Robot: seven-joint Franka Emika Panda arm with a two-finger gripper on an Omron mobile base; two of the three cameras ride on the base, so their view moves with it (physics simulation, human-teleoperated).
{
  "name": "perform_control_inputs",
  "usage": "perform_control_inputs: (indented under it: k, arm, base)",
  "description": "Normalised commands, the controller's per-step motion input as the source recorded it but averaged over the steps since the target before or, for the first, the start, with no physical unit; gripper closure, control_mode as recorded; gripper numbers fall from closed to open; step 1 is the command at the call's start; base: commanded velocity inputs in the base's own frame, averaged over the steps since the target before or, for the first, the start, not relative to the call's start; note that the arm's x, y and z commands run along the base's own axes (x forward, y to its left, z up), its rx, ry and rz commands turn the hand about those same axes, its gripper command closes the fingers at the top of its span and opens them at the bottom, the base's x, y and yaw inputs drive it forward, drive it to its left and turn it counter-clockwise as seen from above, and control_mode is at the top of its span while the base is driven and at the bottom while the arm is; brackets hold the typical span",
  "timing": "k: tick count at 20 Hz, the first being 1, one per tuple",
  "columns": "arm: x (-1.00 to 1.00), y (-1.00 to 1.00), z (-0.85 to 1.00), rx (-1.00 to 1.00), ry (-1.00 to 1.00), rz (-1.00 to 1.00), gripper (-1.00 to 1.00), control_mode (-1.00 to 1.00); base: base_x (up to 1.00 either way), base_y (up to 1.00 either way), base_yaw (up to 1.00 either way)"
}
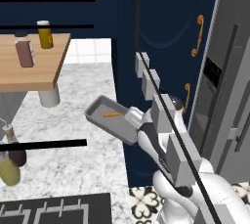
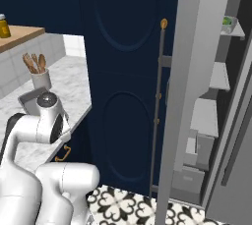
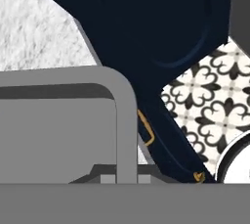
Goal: Take the meat container that has the shrimp and place it on the second highest rack of the freezer. Then take the vegetable container that has the broccoli and carrot and place it on the highest rack of the freezer.
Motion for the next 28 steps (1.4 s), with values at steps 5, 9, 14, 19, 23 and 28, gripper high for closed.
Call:
perform_control_inputs:
  k: [5, 9, 14, 19, 23, 28]
  arm:
    - [-0.2, 0.0, 1.0, 0.0, 0.12, -0.05, 1.0, -1.0]
    - [0.02, 0.0, 1.0, 0.0, 0.08, 0.0, 1.0, -1.0]
    - [-0.35, -0.14, 1.0, -0.01, 0.04, 0.0, 1.0, -1.0]
    - [-1.0, -0.41, 0.82, -0.08, 0.14, 0.0, 1.0, -1.0]
    - [-0.91, -0.13, 0.4, -0.11, 0.28, 0.0, 1.0, -1.0]
    - [-0.74, -0.14, 0.0, -0.13, 0.3, 0.0, 1.0, -1.0]
  base:
    - [0.0, 0.0, 0.0]
    - [0.0, 0.0, 0.0]
    - [0.0, 0.0, 0.0]
    - [0.0, 0.0, 0.0]
    - [0.0, 0.0, 0.0]
    - [0.0, 0.0, 0.0]
